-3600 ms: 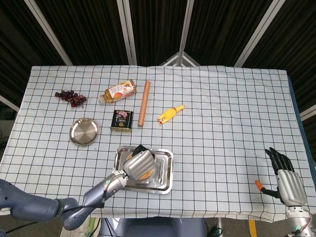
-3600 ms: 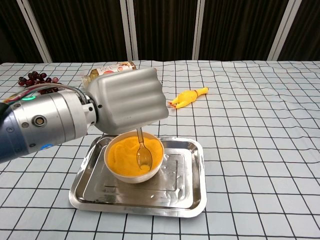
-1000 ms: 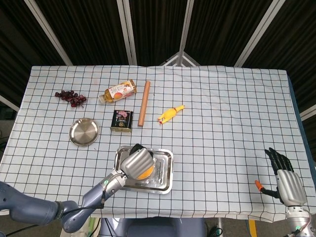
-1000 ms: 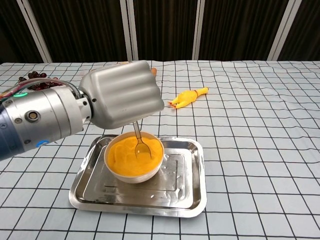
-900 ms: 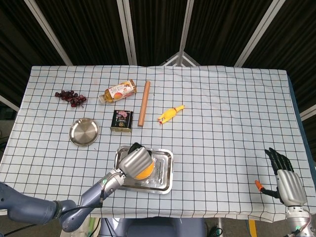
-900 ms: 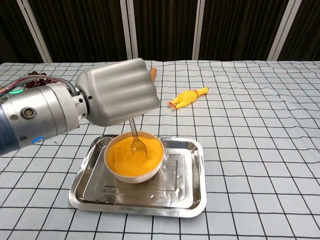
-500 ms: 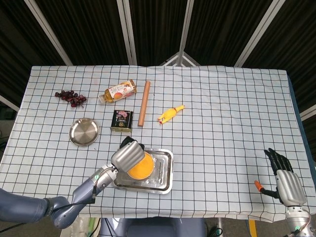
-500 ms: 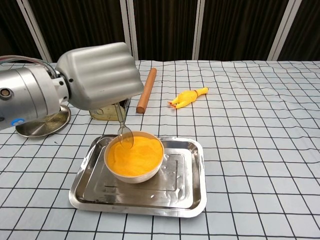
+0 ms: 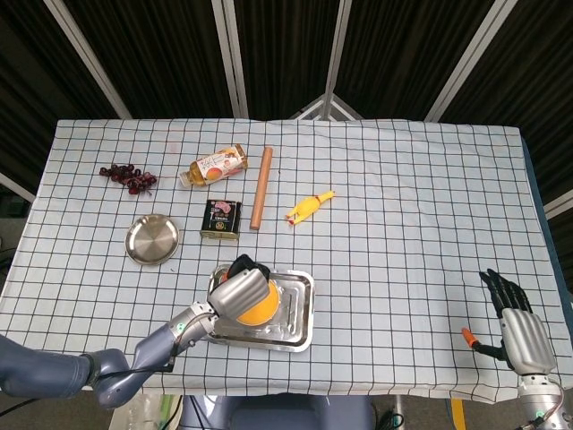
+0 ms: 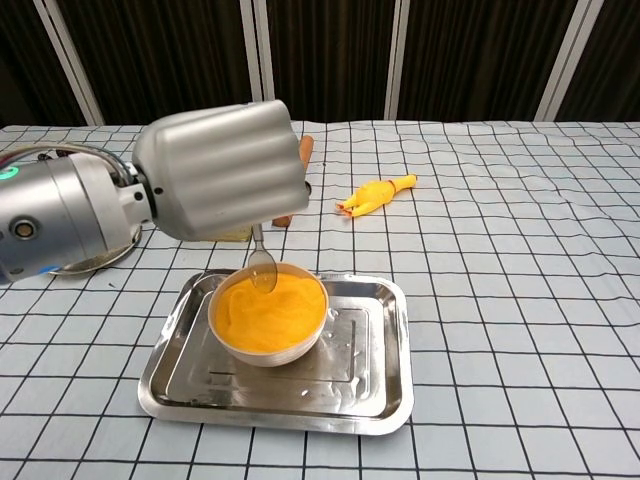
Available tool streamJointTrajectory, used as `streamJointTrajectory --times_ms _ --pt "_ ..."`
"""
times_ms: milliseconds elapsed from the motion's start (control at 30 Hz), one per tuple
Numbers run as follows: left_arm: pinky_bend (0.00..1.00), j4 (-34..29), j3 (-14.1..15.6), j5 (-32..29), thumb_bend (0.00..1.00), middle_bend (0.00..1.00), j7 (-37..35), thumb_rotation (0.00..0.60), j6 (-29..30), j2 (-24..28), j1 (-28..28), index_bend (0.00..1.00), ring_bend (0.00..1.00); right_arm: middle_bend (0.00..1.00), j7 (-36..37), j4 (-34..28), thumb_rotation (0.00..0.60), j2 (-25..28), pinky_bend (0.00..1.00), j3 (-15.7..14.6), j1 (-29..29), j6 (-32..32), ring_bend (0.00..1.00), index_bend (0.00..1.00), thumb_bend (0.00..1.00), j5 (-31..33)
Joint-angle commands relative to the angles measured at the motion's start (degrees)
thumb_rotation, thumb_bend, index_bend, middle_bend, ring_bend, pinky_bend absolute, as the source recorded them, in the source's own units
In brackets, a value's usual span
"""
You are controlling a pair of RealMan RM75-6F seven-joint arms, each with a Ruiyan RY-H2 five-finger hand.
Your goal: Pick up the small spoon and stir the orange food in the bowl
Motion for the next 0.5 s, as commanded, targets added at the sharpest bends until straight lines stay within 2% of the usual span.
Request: streamJointTrajectory --times_ms 33,300,500 --pt "1.00 2.6 0.9 4.8 0.75 1.00 0.4 0.600 -0.2 -0.9 -0.5 0.77 1.00 0.00 0.0 0.0 0.600 0.0 0.00 0.0 0.0 -0.1 0.00 0.00 0.32 0.0" --pt "1.00 4.5 2.8 12.2 0.75 1.00 3.1 0.600 -2.3 0.4 -1.6 0.78 1.00 0.00 -0.1 0.0 0.600 0.0 0.00 0.0 0.0 -0.1 0.00 0.00 0.32 0.0" --pt "1.00 3.9 1.0 12.4 0.75 1.00 2.3 0.600 -2.4 1.0 -0.8 0.78 1.00 0.00 -0.2 0.0 0.600 -0.1 0.00 -0.1 0.0 -0.1 0.00 0.00 0.32 0.0"
